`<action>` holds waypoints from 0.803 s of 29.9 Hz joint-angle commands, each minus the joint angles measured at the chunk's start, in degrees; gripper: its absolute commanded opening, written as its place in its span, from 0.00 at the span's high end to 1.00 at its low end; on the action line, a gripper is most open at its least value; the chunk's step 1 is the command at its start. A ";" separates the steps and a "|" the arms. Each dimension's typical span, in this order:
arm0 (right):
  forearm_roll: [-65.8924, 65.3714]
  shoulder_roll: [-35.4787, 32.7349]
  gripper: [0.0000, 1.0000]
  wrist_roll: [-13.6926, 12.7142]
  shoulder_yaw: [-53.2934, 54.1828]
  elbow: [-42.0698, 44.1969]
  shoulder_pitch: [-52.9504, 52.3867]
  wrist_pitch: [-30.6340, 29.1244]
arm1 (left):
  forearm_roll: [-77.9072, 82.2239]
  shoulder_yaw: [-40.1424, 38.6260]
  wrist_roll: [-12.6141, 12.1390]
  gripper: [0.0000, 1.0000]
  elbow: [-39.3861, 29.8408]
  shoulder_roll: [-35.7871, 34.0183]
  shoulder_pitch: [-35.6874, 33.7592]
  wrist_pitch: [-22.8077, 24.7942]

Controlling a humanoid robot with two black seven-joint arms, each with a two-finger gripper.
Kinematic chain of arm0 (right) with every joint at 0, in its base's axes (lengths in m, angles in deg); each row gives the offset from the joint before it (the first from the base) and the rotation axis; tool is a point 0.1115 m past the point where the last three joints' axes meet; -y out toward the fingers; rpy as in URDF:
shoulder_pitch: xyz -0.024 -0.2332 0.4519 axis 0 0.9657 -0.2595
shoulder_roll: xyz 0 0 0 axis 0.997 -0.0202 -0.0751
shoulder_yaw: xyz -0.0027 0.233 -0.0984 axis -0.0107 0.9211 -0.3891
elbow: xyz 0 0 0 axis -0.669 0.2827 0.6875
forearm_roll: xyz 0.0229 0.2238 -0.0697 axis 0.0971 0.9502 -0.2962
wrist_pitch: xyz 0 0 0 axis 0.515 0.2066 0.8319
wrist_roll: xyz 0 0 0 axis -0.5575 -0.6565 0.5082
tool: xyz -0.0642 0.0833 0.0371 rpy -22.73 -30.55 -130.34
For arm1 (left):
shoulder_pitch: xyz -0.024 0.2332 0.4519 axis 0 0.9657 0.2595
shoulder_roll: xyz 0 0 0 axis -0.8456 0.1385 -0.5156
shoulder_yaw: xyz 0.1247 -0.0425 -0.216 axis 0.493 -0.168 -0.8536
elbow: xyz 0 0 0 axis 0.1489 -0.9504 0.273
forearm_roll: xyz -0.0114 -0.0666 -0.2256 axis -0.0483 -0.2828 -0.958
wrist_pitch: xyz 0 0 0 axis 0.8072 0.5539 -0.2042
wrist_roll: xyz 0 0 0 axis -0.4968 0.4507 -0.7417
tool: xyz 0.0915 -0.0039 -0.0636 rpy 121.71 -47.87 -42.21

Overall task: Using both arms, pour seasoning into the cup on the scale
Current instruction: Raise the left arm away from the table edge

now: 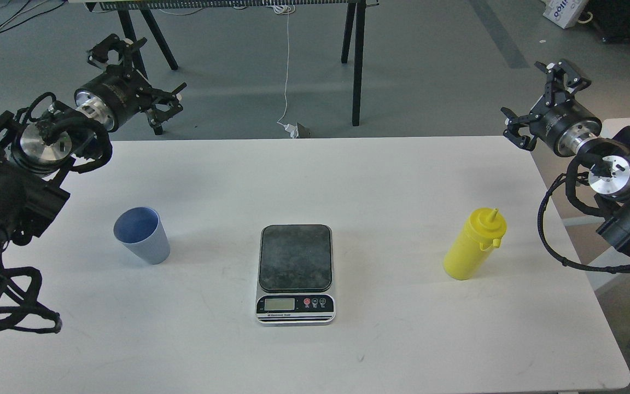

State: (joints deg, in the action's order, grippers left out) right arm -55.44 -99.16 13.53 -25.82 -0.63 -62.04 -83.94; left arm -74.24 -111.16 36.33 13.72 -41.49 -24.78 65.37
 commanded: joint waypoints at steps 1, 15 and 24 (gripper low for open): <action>-0.03 0.00 0.00 -0.01 -0.02 0.00 0.02 0.00 | -0.03 -0.01 0.01 0.00 0.00 0.56 0.10 0.00; -0.03 0.61 0.00 -0.01 -0.02 0.00 -0.07 0.00 | -0.82 0.78 0.88 0.00 0.09 0.21 -0.51 0.00; -0.03 0.70 0.00 0.00 0.07 0.00 -0.07 0.00 | -0.91 -2.92 10.27 0.00 0.44 1.70 -2.80 0.00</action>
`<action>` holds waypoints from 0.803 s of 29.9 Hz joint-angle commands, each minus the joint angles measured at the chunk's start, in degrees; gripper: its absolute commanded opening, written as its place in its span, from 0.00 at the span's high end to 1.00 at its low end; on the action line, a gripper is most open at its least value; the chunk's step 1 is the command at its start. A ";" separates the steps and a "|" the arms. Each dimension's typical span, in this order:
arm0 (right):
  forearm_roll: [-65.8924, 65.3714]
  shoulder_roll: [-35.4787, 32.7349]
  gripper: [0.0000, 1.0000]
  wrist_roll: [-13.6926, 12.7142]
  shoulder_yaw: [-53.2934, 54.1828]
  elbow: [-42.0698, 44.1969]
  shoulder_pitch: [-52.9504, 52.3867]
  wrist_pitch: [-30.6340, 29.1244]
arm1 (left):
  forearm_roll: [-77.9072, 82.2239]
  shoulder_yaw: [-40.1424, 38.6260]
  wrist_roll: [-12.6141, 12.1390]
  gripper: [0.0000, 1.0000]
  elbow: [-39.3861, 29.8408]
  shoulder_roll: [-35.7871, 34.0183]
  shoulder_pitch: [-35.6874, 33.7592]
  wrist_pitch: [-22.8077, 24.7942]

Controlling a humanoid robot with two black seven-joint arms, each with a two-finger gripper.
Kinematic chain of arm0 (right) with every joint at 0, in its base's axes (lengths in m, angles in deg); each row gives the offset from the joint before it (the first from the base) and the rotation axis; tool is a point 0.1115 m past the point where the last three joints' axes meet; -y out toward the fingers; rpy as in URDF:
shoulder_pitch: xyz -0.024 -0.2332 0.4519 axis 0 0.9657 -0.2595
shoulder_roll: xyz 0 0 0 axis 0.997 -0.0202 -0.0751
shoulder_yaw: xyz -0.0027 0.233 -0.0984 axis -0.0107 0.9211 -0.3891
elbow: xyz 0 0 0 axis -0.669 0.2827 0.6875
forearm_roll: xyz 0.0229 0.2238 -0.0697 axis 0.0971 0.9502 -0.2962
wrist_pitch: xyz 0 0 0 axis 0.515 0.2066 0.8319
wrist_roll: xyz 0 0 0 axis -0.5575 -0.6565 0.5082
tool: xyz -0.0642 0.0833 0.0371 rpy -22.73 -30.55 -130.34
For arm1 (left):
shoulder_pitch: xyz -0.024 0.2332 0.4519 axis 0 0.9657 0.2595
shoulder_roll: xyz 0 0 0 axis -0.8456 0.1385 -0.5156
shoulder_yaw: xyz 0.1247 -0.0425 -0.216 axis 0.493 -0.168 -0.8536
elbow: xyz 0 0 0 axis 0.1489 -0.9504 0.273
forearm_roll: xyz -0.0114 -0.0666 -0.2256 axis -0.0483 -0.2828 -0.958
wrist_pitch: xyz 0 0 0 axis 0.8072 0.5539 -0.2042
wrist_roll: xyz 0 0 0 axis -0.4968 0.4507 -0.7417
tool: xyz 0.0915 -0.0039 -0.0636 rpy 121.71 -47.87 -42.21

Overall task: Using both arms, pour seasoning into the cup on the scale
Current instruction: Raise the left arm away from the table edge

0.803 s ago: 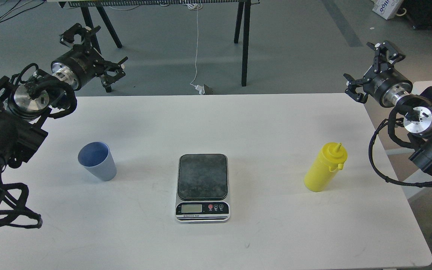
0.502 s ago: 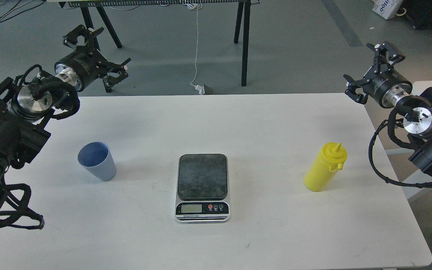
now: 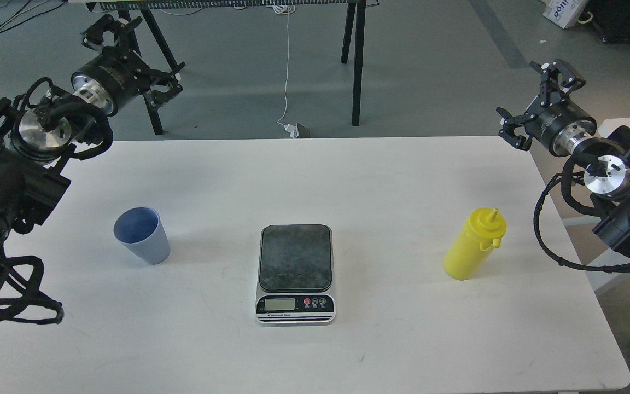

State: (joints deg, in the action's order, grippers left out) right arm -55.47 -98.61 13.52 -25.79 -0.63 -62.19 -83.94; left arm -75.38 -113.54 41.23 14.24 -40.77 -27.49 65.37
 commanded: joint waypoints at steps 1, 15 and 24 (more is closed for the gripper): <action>0.00 0.14 0.00 0.01 0.13 0.00 0.07 0.00 | 0.24 -0.35 7.39 0.00 -0.08 1.41 -0.09 0.00; 0.09 0.41 0.00 1.06 0.74 0.00 0.16 0.00 | 7.95 7.28 11.90 0.00 -0.26 -3.40 0.44 0.00; 0.09 0.41 0.00 1.24 0.74 -0.09 0.16 0.00 | 42.21 14.59 17.61 0.00 -1.74 -17.02 -4.22 0.00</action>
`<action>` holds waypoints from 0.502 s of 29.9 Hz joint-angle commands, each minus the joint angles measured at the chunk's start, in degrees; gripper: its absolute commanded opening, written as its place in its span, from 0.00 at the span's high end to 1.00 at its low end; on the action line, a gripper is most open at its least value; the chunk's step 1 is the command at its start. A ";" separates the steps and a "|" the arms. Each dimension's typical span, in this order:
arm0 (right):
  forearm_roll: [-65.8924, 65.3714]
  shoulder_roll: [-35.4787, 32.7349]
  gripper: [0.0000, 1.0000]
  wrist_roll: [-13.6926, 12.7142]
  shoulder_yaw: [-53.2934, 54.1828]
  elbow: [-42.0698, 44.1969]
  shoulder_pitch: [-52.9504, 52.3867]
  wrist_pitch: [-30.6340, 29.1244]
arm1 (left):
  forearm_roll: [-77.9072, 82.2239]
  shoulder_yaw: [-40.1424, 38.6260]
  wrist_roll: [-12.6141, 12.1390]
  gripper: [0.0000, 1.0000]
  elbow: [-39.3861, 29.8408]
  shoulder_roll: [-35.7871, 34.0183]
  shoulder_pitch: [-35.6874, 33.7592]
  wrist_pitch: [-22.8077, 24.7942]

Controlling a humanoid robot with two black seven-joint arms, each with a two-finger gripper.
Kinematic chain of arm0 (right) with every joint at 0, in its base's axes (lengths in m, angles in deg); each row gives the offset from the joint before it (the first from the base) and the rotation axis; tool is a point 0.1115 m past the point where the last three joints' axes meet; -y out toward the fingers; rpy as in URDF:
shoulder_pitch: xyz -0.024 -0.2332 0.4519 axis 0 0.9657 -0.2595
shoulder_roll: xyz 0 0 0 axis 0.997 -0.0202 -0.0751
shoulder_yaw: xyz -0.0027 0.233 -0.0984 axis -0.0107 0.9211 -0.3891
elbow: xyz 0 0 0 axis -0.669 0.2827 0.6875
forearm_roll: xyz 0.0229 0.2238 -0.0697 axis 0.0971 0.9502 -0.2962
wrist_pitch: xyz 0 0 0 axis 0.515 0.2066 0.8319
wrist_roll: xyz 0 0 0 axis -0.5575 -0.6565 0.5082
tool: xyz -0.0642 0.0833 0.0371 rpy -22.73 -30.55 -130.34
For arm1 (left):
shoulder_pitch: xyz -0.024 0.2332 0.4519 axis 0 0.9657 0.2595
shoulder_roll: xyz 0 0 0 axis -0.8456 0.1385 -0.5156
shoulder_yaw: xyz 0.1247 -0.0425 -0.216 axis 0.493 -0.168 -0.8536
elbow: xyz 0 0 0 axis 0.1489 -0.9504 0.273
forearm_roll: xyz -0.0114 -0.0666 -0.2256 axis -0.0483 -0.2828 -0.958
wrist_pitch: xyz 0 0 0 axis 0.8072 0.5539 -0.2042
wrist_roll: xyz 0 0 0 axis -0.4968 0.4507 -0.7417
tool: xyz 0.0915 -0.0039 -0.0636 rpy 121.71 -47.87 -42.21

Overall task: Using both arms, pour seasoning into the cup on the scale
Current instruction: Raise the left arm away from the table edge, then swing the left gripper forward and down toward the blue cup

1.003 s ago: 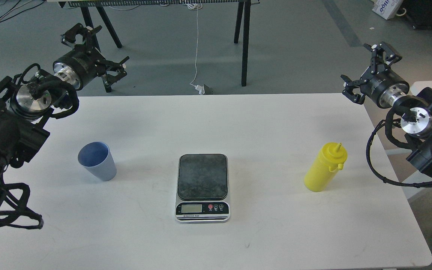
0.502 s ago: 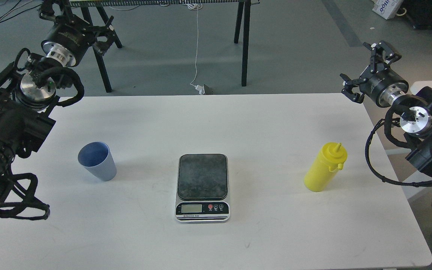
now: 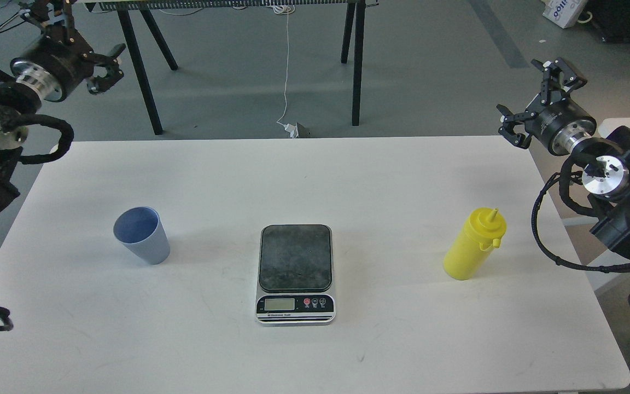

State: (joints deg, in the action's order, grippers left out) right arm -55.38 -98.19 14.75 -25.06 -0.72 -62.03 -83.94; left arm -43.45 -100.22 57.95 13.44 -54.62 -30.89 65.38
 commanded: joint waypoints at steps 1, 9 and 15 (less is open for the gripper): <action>0.00 -0.01 0.00 0.01 -0.08 0.00 0.00 0.00 | 13.18 1.27 0.88 0.00 -2.00 -4.49 -1.09 -0.01; -0.09 -0.09 0.00 0.01 -0.16 0.09 0.09 0.00 | 26.57 3.90 0.80 0.00 -27.47 -15.40 4.79 -0.01; -0.09 -0.09 0.00 -0.08 -0.34 0.18 1.23 0.00 | 31.92 6.10 0.53 0.00 -41.54 -16.11 8.84 -0.01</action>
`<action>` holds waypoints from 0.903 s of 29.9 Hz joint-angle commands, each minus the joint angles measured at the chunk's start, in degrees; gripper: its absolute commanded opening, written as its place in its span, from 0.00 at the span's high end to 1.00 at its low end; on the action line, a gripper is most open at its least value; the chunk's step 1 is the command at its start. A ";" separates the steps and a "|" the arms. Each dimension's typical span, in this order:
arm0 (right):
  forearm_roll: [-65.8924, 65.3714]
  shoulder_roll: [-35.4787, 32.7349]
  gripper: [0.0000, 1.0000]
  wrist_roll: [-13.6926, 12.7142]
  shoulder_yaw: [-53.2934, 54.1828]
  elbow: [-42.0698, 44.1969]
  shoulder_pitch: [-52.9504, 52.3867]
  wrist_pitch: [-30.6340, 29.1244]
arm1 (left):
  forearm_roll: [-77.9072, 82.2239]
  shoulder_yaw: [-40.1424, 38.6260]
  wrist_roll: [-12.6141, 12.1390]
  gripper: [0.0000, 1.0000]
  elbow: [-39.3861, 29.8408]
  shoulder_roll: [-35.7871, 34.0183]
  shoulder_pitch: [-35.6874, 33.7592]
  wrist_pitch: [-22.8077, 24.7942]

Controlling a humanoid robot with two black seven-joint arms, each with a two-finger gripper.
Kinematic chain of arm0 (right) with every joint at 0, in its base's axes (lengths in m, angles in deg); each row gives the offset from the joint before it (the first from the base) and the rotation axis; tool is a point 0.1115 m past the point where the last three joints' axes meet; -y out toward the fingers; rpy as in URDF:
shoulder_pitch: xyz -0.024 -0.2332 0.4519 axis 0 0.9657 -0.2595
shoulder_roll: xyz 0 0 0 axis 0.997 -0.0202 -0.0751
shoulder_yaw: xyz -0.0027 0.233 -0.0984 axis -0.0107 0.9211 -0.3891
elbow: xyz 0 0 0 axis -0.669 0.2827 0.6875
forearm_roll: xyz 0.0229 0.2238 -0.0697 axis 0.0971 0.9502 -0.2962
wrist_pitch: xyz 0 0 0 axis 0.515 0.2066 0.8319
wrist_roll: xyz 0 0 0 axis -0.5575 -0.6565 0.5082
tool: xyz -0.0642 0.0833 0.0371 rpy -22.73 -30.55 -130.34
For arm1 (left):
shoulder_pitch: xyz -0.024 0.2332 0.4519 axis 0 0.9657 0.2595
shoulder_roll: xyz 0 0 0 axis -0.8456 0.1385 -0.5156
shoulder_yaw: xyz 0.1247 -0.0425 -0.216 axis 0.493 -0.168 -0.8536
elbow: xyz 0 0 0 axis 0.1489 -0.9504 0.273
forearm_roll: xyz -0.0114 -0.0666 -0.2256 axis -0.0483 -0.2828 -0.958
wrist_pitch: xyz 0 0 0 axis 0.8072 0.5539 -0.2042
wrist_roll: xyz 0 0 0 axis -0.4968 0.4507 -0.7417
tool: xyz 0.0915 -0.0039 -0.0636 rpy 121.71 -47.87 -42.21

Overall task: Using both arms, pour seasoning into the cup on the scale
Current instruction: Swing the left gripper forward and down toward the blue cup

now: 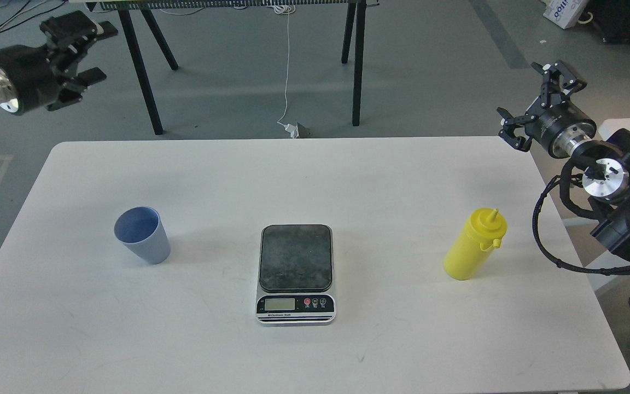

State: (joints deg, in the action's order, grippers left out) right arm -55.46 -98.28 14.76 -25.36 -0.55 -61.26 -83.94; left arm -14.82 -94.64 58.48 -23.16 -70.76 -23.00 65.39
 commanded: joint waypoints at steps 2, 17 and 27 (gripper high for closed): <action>-0.01 -0.01 0.00 0.00 -0.04 0.00 0.90 0.00 | 6.36 0.69 -0.08 0.00 -6.27 0.99 1.38 -0.02; -0.01 -0.45 0.00 0.00 -0.13 0.00 2.14 0.00 | 17.73 4.48 0.18 0.01 -5.75 1.61 4.12 -0.02; -0.01 -0.27 0.00 0.00 -0.13 0.00 2.49 0.00 | 3.30 -0.01 -0.96 0.01 1.11 2.14 2.70 -0.02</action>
State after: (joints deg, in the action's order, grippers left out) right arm -55.47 -98.48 14.76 -25.49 -0.53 -58.78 -83.94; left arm -10.07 -95.02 57.74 -22.99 -68.65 -20.56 65.35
